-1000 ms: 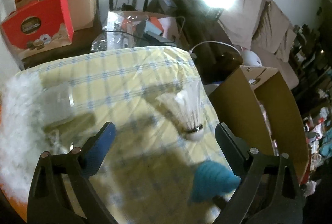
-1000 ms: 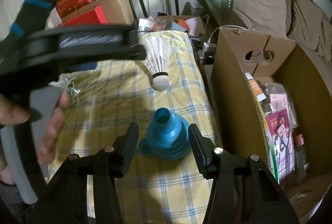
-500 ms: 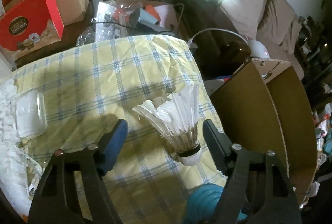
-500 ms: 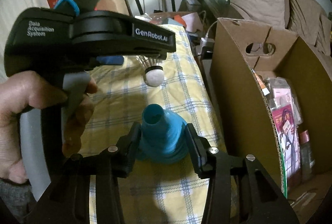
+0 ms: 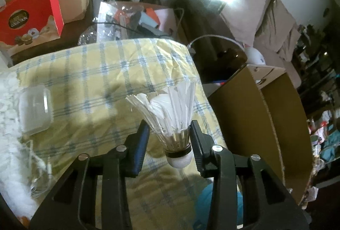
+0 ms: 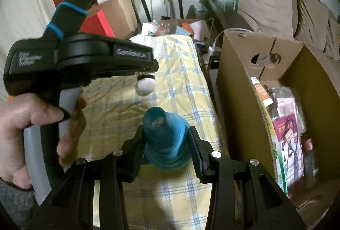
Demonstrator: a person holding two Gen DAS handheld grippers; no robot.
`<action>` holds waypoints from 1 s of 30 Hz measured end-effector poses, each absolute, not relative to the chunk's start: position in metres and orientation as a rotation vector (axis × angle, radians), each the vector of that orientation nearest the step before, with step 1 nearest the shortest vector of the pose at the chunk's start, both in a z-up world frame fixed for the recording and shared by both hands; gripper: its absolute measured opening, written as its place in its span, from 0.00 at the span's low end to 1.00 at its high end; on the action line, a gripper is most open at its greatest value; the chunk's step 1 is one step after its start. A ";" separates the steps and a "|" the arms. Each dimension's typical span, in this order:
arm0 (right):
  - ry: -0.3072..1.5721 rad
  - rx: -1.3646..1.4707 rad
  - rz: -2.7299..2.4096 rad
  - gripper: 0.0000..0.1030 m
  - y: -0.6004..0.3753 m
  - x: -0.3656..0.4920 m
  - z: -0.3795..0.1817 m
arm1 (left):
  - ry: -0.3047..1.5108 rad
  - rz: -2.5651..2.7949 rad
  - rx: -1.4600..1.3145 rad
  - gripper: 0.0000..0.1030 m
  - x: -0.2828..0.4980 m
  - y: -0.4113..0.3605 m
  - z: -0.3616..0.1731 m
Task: Organize objects
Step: 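Grasp the shuttlecock with the left gripper while the right gripper grasps the blue funnel, then carry the shuttlecock and blue funnel over the orange box with both grippers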
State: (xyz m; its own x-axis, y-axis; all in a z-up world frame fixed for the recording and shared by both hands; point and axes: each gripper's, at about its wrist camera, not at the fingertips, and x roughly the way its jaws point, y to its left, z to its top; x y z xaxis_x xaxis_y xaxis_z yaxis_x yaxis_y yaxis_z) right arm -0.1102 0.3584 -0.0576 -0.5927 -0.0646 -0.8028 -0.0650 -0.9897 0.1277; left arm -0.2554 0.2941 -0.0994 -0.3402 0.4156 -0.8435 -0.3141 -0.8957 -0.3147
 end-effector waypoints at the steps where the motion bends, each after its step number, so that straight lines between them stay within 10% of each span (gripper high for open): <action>1: 0.218 -1.410 2.798 0.39 0.358 -0.109 -0.054 | -0.142 2.259 -1.451 0.35 -0.253 0.290 -0.094; 30: 0.095 -1.384 3.122 0.39 0.241 -0.079 0.041 | -0.264 2.514 -1.181 0.33 -0.143 0.075 0.028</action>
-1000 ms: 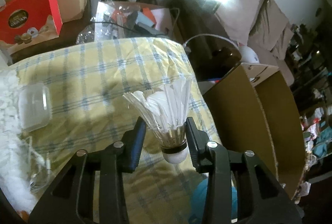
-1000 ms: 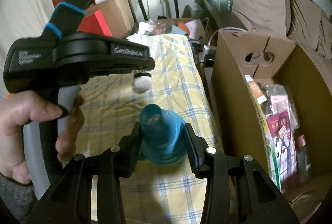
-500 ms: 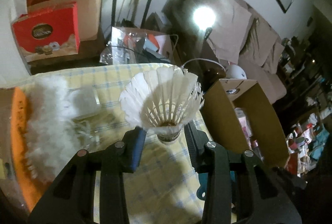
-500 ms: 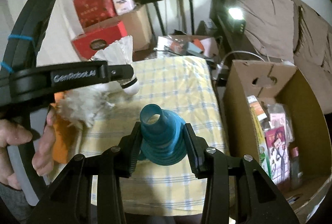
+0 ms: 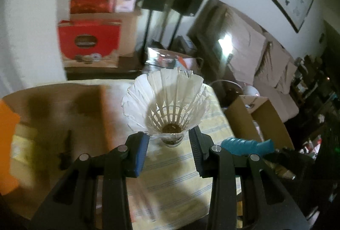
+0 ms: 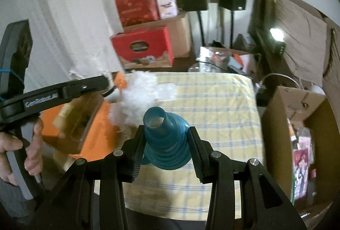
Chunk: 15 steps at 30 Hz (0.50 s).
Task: Organize objects
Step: 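Carry the shuttlecock and blue funnel over the orange box with both grippers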
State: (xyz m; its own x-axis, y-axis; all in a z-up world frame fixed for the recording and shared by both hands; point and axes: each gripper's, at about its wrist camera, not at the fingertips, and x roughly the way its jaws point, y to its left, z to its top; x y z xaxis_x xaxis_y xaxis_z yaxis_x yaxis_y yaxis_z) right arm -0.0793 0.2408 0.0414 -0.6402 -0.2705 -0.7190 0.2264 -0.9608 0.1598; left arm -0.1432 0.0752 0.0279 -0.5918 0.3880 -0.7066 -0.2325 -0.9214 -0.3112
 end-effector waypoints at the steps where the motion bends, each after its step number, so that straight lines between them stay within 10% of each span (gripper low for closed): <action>1: -0.072 1.157 -2.604 0.39 0.233 -0.080 0.042 | -0.269 2.532 -1.186 0.33 -0.139 0.061 0.028; 15: 0.013 1.116 -2.466 0.39 0.153 -0.086 0.045 | -0.345 2.690 -1.296 0.33 -0.110 -0.067 0.003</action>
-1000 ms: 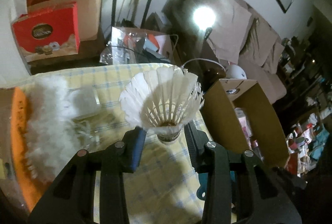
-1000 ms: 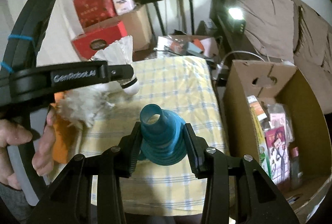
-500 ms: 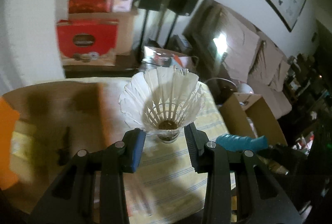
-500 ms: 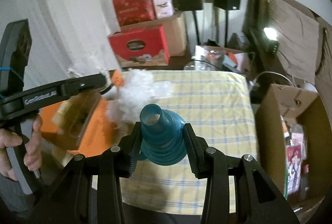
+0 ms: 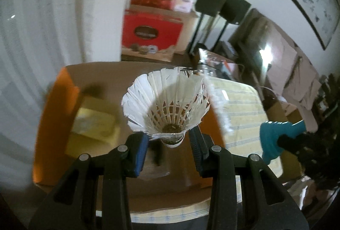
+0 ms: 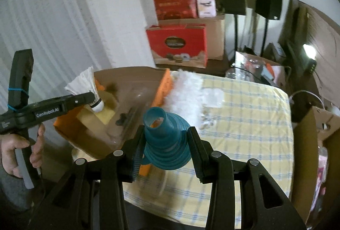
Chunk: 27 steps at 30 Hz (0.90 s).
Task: Organize objects
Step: 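Carry the shuttlecock and blue funnel over the orange box with both grippers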
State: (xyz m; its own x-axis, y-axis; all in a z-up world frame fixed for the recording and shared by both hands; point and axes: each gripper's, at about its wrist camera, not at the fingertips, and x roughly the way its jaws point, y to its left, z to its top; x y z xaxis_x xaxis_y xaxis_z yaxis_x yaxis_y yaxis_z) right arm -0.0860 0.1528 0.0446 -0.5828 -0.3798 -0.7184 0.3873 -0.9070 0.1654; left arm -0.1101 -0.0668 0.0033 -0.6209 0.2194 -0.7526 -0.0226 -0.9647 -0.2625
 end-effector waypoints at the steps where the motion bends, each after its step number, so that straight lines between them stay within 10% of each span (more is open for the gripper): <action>1: 0.017 1.115 -2.455 0.39 0.147 -0.087 0.044 | -0.346 2.696 -1.304 0.33 -0.108 -0.072 0.002; 27: 0.168 1.141 -2.349 0.39 0.030 -0.117 0.020 | -0.377 2.668 -1.451 0.33 -0.096 -0.122 -0.043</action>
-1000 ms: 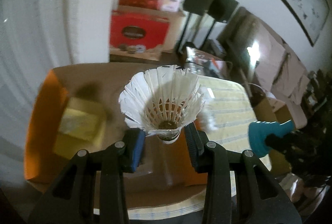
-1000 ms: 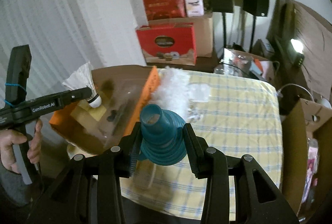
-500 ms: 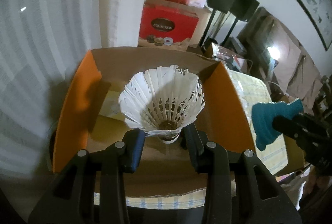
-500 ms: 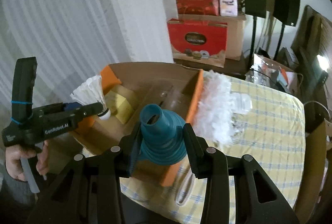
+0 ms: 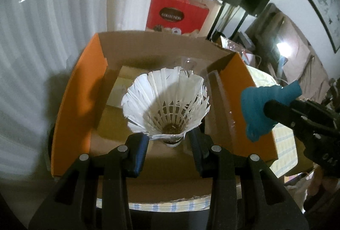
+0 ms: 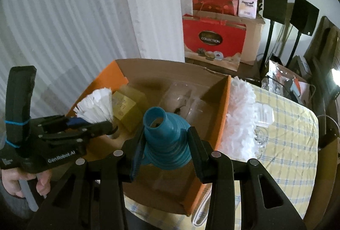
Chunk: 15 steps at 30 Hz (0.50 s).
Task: Organize objects
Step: 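Carry the shuttlecock and blue funnel over the orange box with both grippers, then open both grippers to drop the shuttlecock and funnel into the box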
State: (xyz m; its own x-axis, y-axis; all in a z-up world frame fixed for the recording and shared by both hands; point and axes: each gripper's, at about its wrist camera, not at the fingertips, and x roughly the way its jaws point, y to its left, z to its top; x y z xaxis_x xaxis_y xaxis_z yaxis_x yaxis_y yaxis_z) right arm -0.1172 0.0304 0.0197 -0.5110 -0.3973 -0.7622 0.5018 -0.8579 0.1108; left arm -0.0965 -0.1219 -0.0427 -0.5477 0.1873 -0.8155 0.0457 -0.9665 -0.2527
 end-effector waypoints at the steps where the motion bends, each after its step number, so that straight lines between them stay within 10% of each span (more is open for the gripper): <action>1: 0.171 1.145 -2.346 0.39 0.028 -0.118 0.018 | -0.376 2.666 -1.456 0.33 -0.097 -0.123 -0.045; 15: 0.189 1.168 -2.306 0.39 0.002 -0.130 0.008 | -0.416 2.693 -1.501 0.33 -0.109 -0.151 -0.062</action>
State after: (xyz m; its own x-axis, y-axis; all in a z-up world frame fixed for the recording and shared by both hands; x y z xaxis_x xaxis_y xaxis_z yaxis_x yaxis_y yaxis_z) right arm -0.1305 0.0025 0.0083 -0.4763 -0.4044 -0.7808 0.5263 -0.8424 0.1154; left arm -0.1093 -0.1505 -0.0615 -0.5343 0.1555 -0.8309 0.1022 -0.9638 -0.2461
